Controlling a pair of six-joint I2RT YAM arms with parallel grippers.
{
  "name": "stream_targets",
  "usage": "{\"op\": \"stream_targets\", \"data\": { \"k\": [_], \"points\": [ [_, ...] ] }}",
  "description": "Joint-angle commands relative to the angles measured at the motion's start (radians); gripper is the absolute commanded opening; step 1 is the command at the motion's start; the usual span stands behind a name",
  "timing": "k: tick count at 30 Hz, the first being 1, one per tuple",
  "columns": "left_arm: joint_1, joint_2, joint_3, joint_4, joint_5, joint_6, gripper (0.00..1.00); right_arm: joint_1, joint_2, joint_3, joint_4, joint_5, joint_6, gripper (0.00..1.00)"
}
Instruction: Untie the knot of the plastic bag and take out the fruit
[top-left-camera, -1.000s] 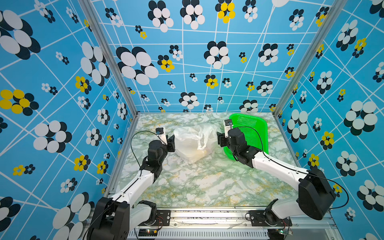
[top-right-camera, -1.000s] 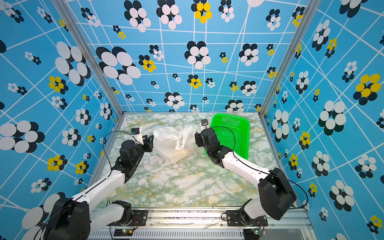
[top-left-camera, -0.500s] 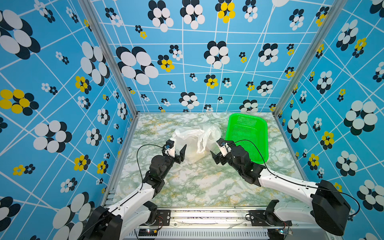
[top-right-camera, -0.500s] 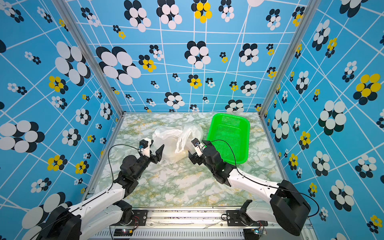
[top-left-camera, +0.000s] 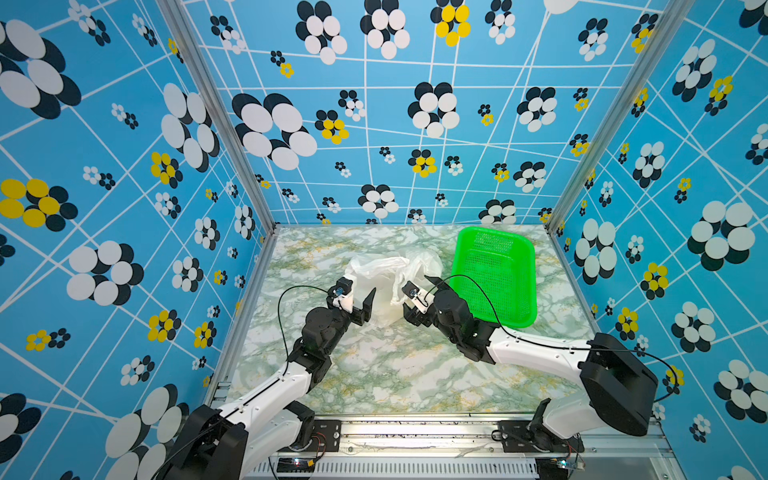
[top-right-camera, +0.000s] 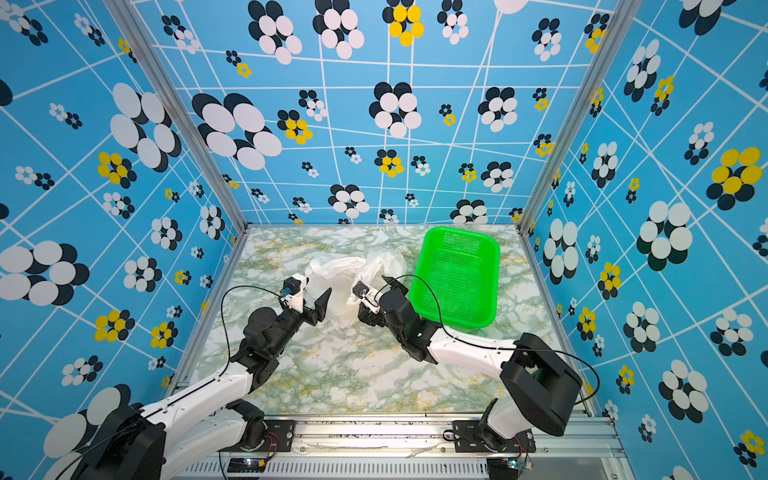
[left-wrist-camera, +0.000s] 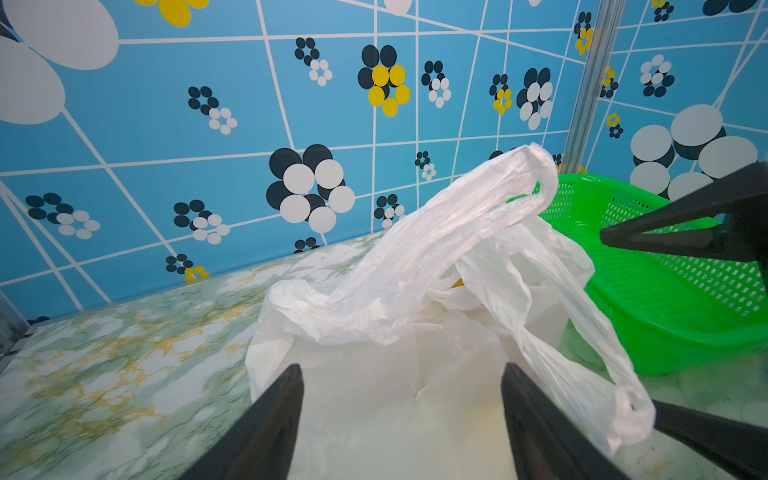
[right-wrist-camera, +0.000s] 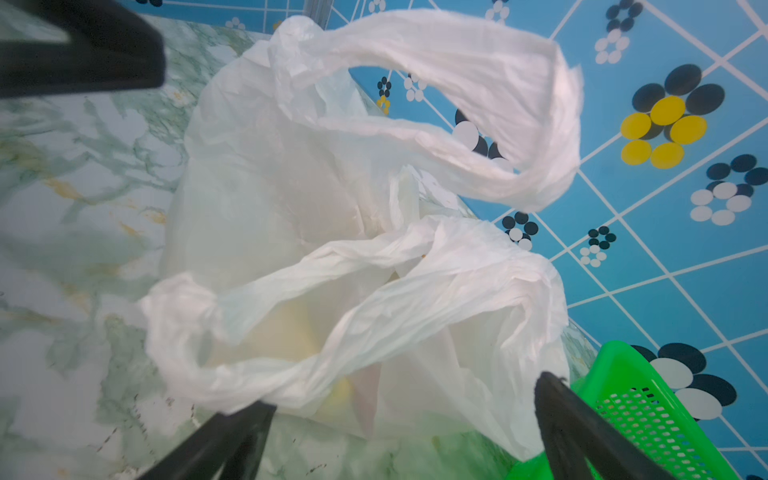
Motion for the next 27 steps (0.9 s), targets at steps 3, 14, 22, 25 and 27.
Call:
{"op": "stream_targets", "data": {
  "k": [3, 14, 22, 25, 27],
  "points": [
    [-0.006, -0.009, 0.024, -0.007, -0.015, 0.017, 0.77, 0.002, 0.115, 0.102, 0.169, 0.142, -0.028, 0.99],
    [-0.006, -0.022, 0.029, -0.025, -0.013, 0.015, 0.77, -0.021, 0.274, 0.366, 0.122, 0.31, 0.03, 0.99],
    [-0.006, -0.026, 0.027, -0.022, -0.007, 0.017, 0.77, -0.089, 0.246, 0.42, 0.016, 0.311, 0.144, 0.99],
    [-0.007, -0.022, 0.037, -0.032, 0.005, 0.017, 0.77, -0.112, 0.239, 0.446, -0.04, 0.288, 0.191, 0.99],
    [-0.006, -0.017, 0.04, -0.035, 0.013, 0.017, 0.78, -0.122, 0.23, 0.451, -0.055, 0.277, 0.217, 0.99]
  ]
}}
